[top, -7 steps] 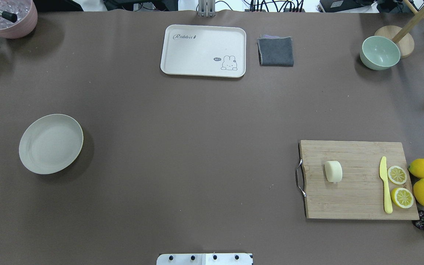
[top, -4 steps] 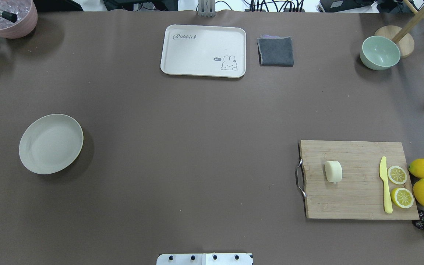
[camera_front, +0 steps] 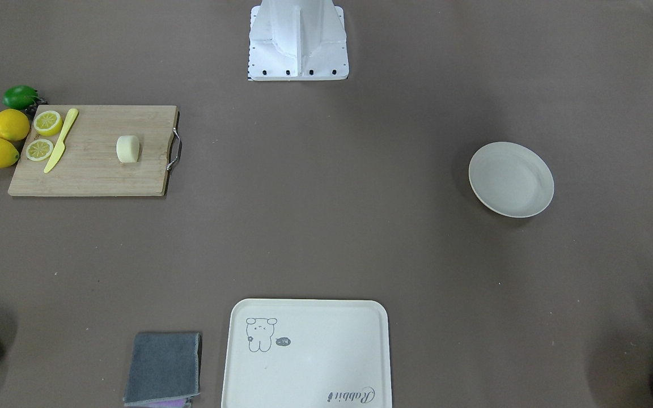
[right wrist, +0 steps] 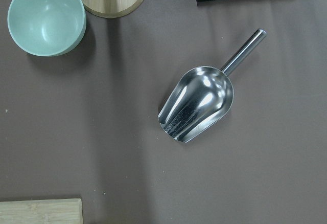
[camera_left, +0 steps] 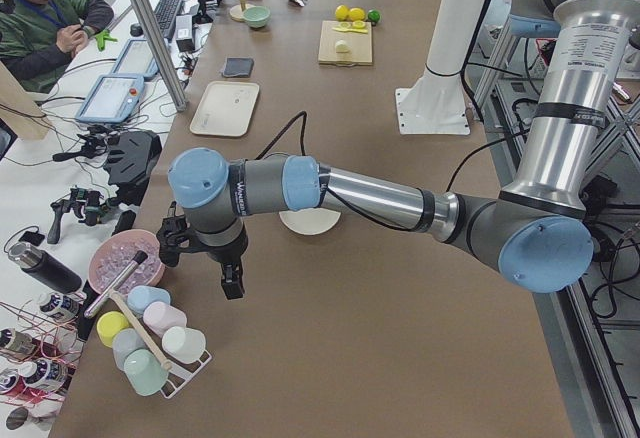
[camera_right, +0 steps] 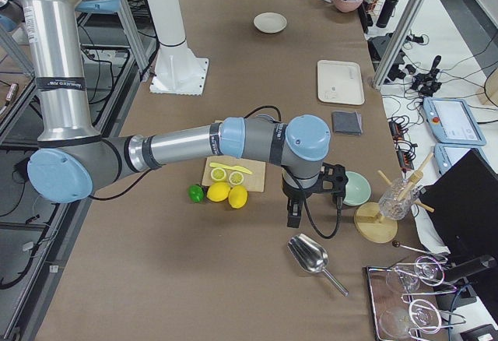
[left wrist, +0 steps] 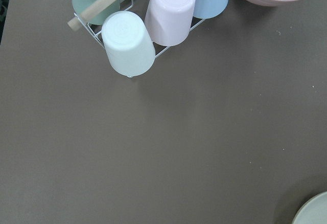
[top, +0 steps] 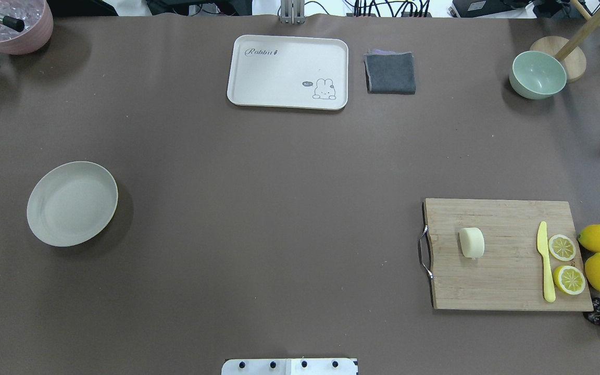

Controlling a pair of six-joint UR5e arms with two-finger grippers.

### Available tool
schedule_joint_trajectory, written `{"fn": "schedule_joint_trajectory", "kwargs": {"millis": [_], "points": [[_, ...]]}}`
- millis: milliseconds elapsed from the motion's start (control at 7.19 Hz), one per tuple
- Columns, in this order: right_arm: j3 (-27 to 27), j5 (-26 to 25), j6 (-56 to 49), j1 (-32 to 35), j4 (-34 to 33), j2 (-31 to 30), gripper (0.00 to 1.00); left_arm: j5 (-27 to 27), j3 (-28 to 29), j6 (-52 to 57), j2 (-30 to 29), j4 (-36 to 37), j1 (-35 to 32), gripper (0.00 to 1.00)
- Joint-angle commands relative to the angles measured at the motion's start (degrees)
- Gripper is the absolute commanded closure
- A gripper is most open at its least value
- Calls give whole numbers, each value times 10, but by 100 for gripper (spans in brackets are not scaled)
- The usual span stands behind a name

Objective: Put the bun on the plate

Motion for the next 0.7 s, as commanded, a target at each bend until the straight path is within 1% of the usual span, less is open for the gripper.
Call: {"fn": "schedule_joint_trajectory", "kwargs": {"millis": [0, 417, 556], "points": [[1, 2, 0, 0, 0, 1, 0, 0, -1, -2, -2, 1, 0, 2], [-1, 7, -1, -8, 2, -3, 0, -1, -8, -2, -3, -3, 9, 2], [0, 19, -1, -20, 3, -1, 0, -1, -5, -3, 2, -21, 35, 2]]}}
